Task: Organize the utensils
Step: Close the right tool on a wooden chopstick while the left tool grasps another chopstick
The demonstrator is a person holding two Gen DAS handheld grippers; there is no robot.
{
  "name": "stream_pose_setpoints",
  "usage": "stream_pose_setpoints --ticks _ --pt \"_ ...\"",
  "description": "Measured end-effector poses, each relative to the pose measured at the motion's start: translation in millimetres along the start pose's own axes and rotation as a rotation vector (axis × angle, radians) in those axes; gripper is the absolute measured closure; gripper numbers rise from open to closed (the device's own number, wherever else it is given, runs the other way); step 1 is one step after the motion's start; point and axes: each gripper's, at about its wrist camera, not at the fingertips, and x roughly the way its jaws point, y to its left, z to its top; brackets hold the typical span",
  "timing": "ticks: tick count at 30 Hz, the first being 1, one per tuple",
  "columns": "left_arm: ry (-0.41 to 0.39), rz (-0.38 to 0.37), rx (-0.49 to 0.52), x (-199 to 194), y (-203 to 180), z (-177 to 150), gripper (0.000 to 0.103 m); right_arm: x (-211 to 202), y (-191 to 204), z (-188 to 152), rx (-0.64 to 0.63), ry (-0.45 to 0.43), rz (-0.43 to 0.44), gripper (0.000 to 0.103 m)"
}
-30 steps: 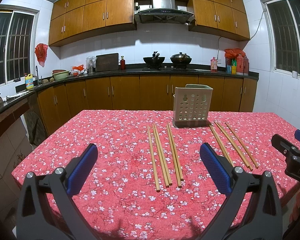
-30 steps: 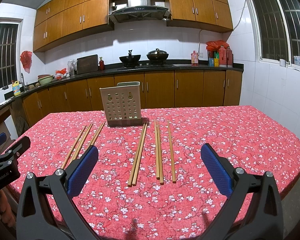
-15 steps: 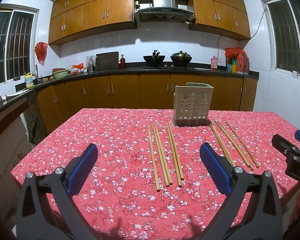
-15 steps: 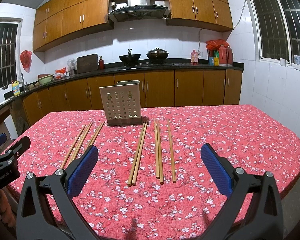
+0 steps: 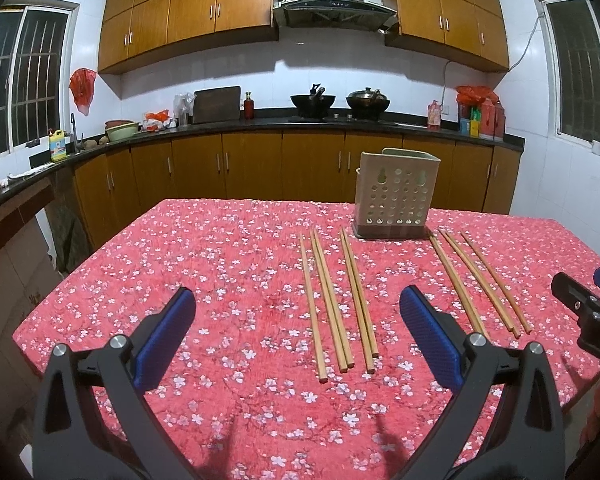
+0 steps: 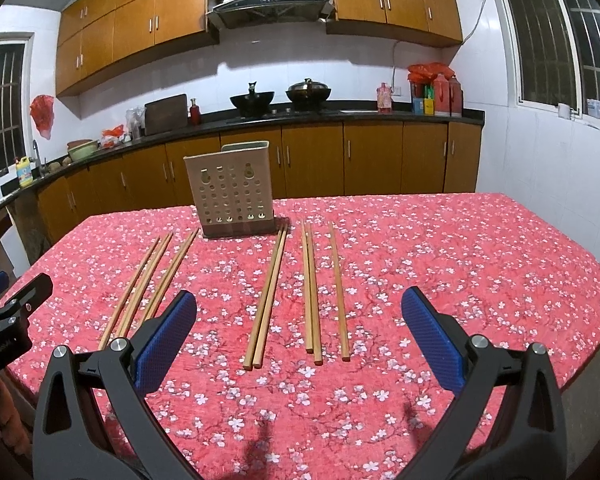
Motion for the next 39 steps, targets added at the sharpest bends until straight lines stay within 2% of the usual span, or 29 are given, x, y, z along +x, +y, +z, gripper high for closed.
stream_pose_setpoints --ticks 9,11,14,15,17,19,21,25,28,30,31,32,33,34,39 --pt "0.052 0.017 -0.007 22.1 8.4 5.4 0.004 19.5 -17.5 12.4 0.029 0.032 -0.018 0.002" --pt "0.095 0.019 -0.012 33.9 12.5 7.5 0.004 30.3 -25.4 15.1 0.041 0.065 -0.029 0.002" --pt "0.171 0.015 -0.033 54.0 18.4 9.5 0.004 59.5 -42.1 17.8 0.058 0.177 -0.078 0.002" --pt "0.2 0.015 -0.044 60.8 21.0 9.8 0.004 67.7 -47.5 17.6 0.067 0.21 -0.092 0.005" --pt "0.254 0.017 -0.074 74.5 29.2 9.5 0.004 85.0 -59.9 16.3 0.094 0.279 -0.111 0.03" --pt "0.282 0.02 -0.093 83.2 35.7 8.0 0.004 105.4 -73.4 12.7 0.134 0.367 -0.109 0.041" --pt "0.296 0.009 -0.115 89.4 42.6 6.4 0.004 115.9 -81.1 9.5 0.158 0.405 -0.097 0.047" --pt "0.308 -0.003 -0.115 98.8 44.9 7.3 0.004 123.1 -79.8 8.4 0.156 0.405 -0.072 0.049" --pt "0.326 -0.03 -0.101 106.2 41.9 8.1 0.017 125.4 -73.5 12.1 0.142 0.395 -0.041 0.05" --pt "0.353 -0.061 -0.092 114.2 38.1 8.1 0.034 131.5 -67.3 13.1 0.117 0.408 -0.023 0.059" --pt "0.364 -0.078 -0.091 118.9 35.3 9.2 0.038 136.5 -64.2 11.5 0.101 0.426 -0.02 0.068" --pt "0.377 -0.098 -0.089 122.8 33.2 9.0 0.044 142.3 -63.1 10.3 0.096 0.44 -0.019 0.071" --pt "0.387 -0.114 -0.084 126.1 29.5 9.0 0.049 141.7 -61.4 9.6 0.078 0.418 -0.029 0.072" --pt "0.397 -0.13 -0.074 129.8 25.3 8.5 0.051 143.8 -60.8 9.6 0.068 0.416 -0.035 0.076" --pt "0.468 -0.151 -0.026 150.0 11.9 2.0 0.076 147.2 -66.2 12.2 0.085 0.417 -0.041 0.087"
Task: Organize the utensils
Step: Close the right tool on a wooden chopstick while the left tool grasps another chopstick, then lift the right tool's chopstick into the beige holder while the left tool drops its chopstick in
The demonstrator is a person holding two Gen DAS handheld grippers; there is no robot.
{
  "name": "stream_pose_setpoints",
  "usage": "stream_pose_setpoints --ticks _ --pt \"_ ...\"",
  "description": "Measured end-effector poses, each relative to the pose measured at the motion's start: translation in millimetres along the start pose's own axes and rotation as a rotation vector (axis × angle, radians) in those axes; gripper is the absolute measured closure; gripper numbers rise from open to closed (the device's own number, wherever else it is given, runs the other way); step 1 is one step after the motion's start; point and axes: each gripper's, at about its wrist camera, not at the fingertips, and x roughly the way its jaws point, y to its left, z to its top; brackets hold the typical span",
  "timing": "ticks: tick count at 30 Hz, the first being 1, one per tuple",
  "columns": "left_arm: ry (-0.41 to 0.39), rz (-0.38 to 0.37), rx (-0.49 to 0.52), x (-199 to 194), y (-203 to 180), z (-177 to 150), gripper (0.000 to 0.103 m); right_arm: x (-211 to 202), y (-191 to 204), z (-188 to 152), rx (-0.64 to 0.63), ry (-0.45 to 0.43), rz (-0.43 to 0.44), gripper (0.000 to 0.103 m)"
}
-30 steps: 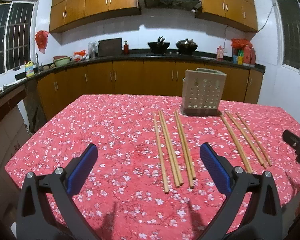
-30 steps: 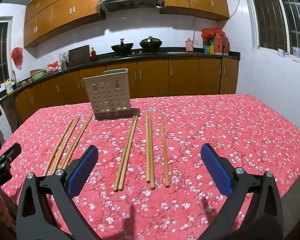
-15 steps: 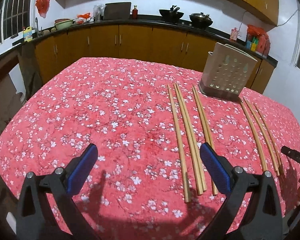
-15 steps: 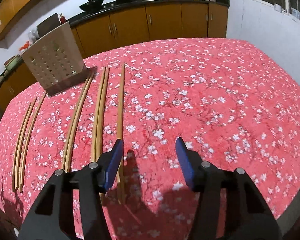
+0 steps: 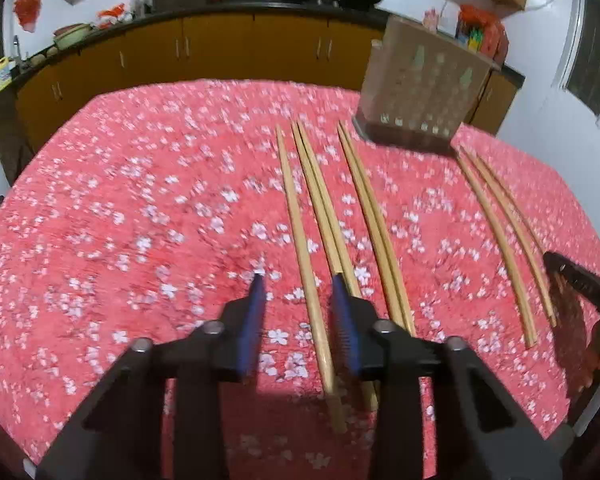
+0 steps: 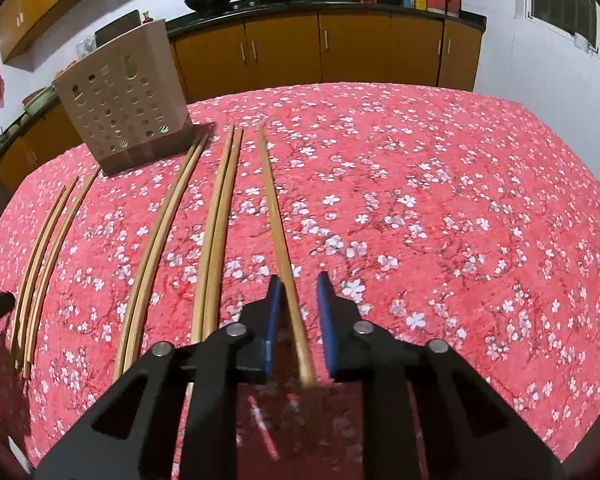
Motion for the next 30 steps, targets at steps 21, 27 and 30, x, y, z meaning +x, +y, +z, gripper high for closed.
stream_pose_setpoints --ticks 21,27,30 --pt "0.003 0.017 0.028 23.2 9.8 24.6 0.09 14.4 -6.5 12.9 0.058 -0.004 0.011 0.095" --pt "-0.009 0.024 0.043 14.5 7.8 12.9 0.091 11.1 -4.2 8.4 0.048 -0.003 0.003 0.095" --pt "-0.007 0.035 0.048 13.0 8.5 11.5 0.095 10.3 -3.3 8.2 0.043 -0.003 0.0 0.095"
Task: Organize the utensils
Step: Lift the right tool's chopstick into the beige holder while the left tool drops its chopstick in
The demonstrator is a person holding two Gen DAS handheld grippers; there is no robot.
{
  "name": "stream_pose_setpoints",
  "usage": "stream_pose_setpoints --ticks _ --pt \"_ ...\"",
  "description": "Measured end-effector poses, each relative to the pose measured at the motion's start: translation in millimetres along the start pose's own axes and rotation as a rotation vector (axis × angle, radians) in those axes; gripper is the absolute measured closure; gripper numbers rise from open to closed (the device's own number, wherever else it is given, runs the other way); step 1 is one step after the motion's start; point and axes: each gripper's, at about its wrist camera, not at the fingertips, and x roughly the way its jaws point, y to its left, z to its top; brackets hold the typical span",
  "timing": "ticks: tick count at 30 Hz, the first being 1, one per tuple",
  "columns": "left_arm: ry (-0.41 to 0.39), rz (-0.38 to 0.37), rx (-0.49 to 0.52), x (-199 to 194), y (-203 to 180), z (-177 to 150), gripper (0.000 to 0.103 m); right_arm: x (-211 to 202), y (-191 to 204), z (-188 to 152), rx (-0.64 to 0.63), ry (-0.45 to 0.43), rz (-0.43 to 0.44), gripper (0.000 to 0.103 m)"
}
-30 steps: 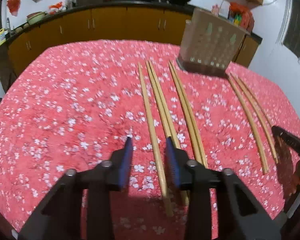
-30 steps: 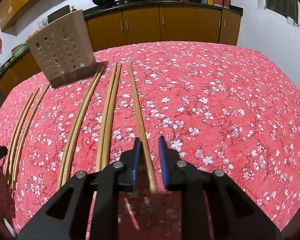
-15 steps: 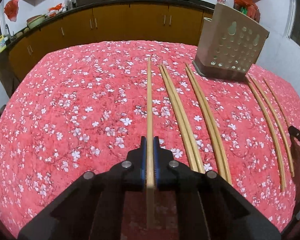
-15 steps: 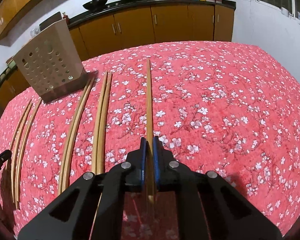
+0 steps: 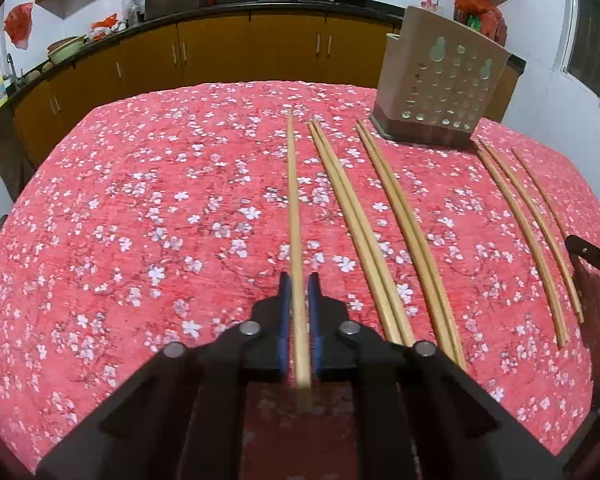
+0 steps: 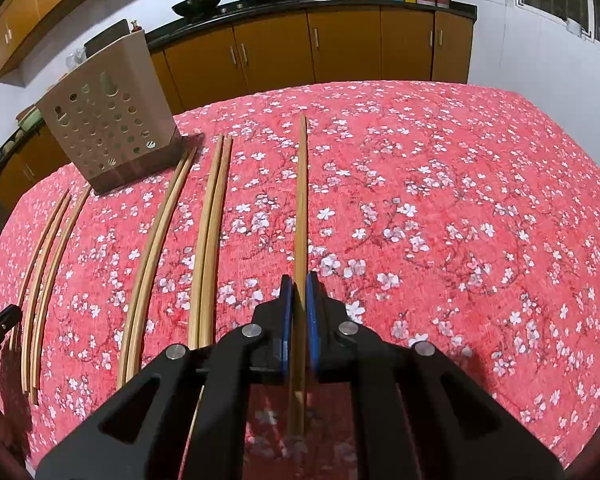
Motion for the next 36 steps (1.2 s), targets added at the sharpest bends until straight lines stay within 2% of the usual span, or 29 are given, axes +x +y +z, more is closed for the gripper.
stream_pose_setpoints --ticks 3,12,19,27,33,36 --pt "0.01 -0.01 -0.017 -3.7 4.7 3.5 0.095 -9.0 -0.8 1.7 0.003 -0.015 0.018 0.095" --pt "-0.122 -0.013 -0.008 -54.2 10.3 32.1 0.095 -63.3 -0.5 25.0 -0.012 -0.171 0.037 0.095" --pt "-0.276 -0.024 -0.021 -98.1 12.4 66.9 0.095 -104.2 2.4 45.7 -0.019 -0.319 0.052 0.095" --pt "-0.369 -0.03 -0.048 -119.8 16.2 100.5 0.095 -118.3 8.9 61.9 -0.032 -0.394 0.051 0.095" --pt "-0.429 -0.031 -0.051 -135.4 17.3 131.9 0.095 -133.7 20.0 92.0 -0.045 -0.47 0.074 0.096" --pt "-0.474 -0.046 -0.053 -147.2 13.3 147.8 0.095 -153.2 27.5 113.5 -0.033 -0.548 0.111 0.096"
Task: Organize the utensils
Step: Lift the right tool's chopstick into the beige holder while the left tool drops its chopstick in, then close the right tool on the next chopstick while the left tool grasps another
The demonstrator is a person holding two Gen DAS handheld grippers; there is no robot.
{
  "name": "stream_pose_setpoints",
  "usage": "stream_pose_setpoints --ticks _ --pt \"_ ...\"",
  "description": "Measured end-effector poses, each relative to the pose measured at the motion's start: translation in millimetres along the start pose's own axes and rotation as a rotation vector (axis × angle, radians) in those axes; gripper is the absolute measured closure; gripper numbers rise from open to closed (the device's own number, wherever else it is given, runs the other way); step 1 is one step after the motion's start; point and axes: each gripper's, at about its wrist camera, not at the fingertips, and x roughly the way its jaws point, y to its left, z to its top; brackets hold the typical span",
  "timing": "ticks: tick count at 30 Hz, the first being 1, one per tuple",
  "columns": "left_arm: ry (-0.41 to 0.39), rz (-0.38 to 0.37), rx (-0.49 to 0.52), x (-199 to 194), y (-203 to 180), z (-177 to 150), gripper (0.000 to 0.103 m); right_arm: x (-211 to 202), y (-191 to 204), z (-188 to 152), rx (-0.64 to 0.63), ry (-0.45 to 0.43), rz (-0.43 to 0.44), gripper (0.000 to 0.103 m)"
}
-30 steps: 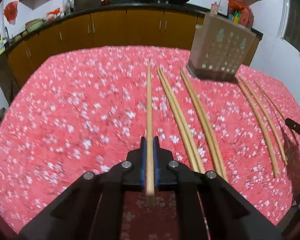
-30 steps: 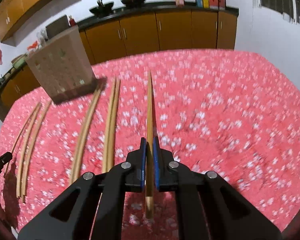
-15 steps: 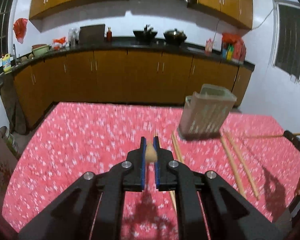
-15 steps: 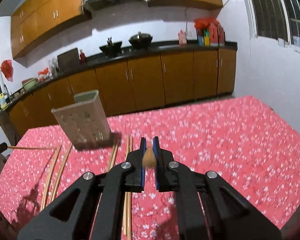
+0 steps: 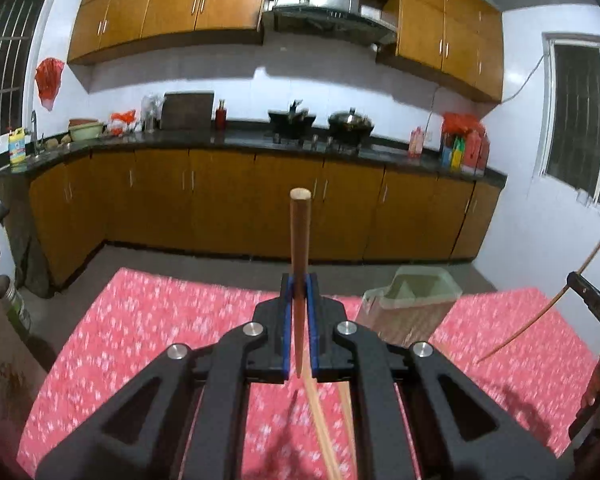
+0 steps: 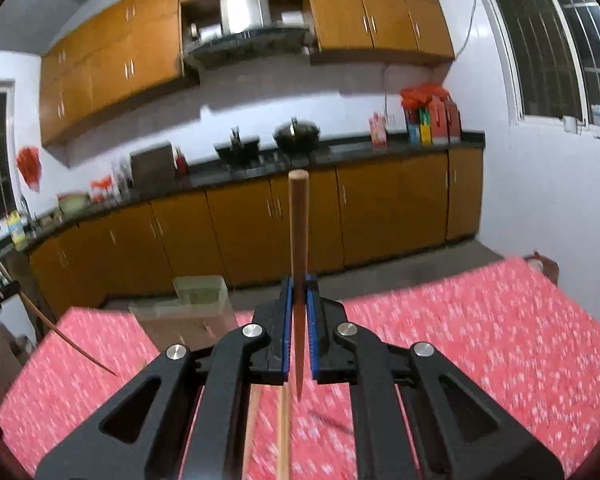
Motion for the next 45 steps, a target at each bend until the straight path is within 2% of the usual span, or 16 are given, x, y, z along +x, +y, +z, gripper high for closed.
stream_pose_setpoints --ticks 6,10,13,18,27,28,30,31,32,37,40,42,44,45 --pt "-0.15 -0.064 -0.019 -18.2 -27.8 50.3 0.095 -12.0 18.0 50.2 0.058 -0.153 0.1 0.096" --pt "-0.217 -0.108 -0.048 -24.0 -44.1 64.4 0.095 -7.0 32.1 61.9 0.056 -0.2 0.153 0.096" --pt "-0.242 -0.142 -0.065 -21.6 -55.5 65.1 0.095 2.6 43.5 59.3 0.034 -0.204 0.174 0.096" --pt "-0.185 -0.174 -0.055 6.9 -72.5 50.7 0.095 26.9 59.2 42.8 -0.012 -0.162 0.181 0.096" --pt "-0.034 -0.158 -0.038 59.4 -78.0 18.1 0.094 56.6 63.4 15.9 -0.023 -0.019 0.18 0.095" --pt "-0.023 -0.154 -0.05 62.3 -76.8 16.1 0.093 56.5 63.6 14.6 -0.022 -0.009 0.183 0.091" --pt "-0.02 -0.156 -0.058 62.1 -73.8 13.7 0.083 53.3 62.3 13.3 -0.02 -0.007 0.184 0.069" --pt "-0.024 -0.152 -0.059 60.8 -71.8 11.5 0.08 49.0 60.7 13.5 -0.017 -0.019 0.18 0.055" --pt "-0.03 -0.148 -0.06 58.8 -70.2 10.9 0.076 44.8 59.4 14.0 -0.017 -0.034 0.175 0.053" --pt "-0.056 -0.149 -0.084 42.6 -57.3 9.8 0.075 25.8 50.7 19.1 -0.008 -0.064 0.167 0.053" --pt "-0.078 -0.146 -0.11 25.5 -44.3 6.3 0.07 13.7 39.7 16.2 0.008 -0.071 0.149 0.053" --pt "-0.081 -0.13 -0.119 15.1 -34.3 -1.9 0.067 9.8 30.0 10.2 0.008 -0.052 0.115 0.052" --pt "-0.07 -0.094 -0.11 9.0 -28.1 -12.1 0.064 12.0 19.5 -3.4 0.005 -0.003 0.078 0.052" --pt "-0.056 -0.069 -0.1 8.0 -25.6 -18.5 0.063 17.9 13.0 -15.4 0.001 0.051 0.055 0.052"
